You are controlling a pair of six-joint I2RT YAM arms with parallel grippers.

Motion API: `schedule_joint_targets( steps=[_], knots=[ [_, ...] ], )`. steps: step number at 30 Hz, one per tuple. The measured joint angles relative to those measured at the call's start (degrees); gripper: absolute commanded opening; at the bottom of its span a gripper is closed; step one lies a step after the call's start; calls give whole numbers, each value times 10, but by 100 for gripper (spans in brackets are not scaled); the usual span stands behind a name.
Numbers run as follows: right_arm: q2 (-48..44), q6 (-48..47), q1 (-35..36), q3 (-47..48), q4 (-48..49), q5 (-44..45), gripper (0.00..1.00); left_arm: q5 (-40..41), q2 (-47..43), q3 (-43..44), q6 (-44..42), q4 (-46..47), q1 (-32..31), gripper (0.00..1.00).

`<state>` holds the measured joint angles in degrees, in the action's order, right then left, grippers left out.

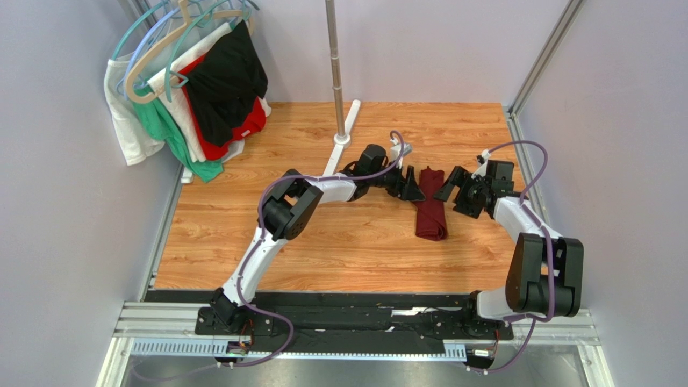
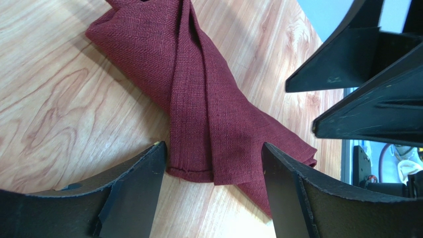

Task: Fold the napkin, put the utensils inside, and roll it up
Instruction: Adjust the napkin at the center of the board.

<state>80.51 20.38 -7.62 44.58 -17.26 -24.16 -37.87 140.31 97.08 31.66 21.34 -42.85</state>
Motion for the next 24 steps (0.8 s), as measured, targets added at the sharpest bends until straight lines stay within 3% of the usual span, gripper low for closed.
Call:
schedule_joint_targets(
  steps=[4, 11, 13, 16, 18, 24],
  knots=[
    [12, 3, 0, -7, 7, 0, 85, -7, 5, 6, 3, -4, -2, 68],
    [21, 4, 0, -7, 11, 0, 85, -15, 8, 6, 9, -22, -7, 42],
    [24, 5, 0, -7, 14, 0, 85, -18, 10, 10, 12, -26, -8, 40],
    [30, 7, 0, -7, 17, 0, 85, -24, 15, 19, 15, -29, -10, 29],
    [31, 7, 0, -7, 18, 0, 85, -25, 15, 21, 17, -30, -10, 15],
    [33, 8, 0, -7, 18, 0, 85, -26, 16, 23, 18, -37, -10, 1]
  ],
)
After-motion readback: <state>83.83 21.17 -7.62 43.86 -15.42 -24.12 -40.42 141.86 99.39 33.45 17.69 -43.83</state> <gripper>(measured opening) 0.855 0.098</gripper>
